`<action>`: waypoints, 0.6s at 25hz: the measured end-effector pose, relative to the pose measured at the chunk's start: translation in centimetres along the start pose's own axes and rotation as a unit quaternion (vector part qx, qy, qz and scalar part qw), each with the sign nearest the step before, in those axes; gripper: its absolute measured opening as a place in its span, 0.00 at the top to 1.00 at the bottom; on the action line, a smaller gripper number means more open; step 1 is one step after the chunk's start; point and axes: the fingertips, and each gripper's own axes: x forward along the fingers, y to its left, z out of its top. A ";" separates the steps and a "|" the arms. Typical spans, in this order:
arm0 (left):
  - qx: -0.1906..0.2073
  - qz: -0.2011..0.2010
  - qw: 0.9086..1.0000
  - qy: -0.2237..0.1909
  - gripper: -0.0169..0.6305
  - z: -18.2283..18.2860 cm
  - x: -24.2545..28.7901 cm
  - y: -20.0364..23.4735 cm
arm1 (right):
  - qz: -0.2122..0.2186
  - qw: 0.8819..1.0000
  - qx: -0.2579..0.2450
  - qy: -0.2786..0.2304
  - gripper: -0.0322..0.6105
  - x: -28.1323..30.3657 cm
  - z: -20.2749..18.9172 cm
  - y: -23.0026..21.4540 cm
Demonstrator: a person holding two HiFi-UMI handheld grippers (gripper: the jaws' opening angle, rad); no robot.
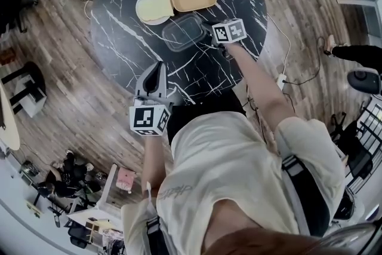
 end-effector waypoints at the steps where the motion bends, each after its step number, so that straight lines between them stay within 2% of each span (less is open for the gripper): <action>1: 0.000 -0.001 1.000 -0.001 0.94 0.0 0.0 -0.2 | -0.007 1.000 -0.002 -0.004 0.93 -0.1 0.0 0.0; 6: 0.007 -0.003 1.000 -0.006 0.94 0.5 -0.1 -0.9 | -0.027 0.997 -0.060 -0.027 0.94 -1.3 -0.1 1.2; 15: 0.027 -0.009 0.999 -0.020 0.94 1.3 -0.7 -3.0 | -0.008 0.987 -0.098 -0.129 0.94 -9.3 3.0 3.8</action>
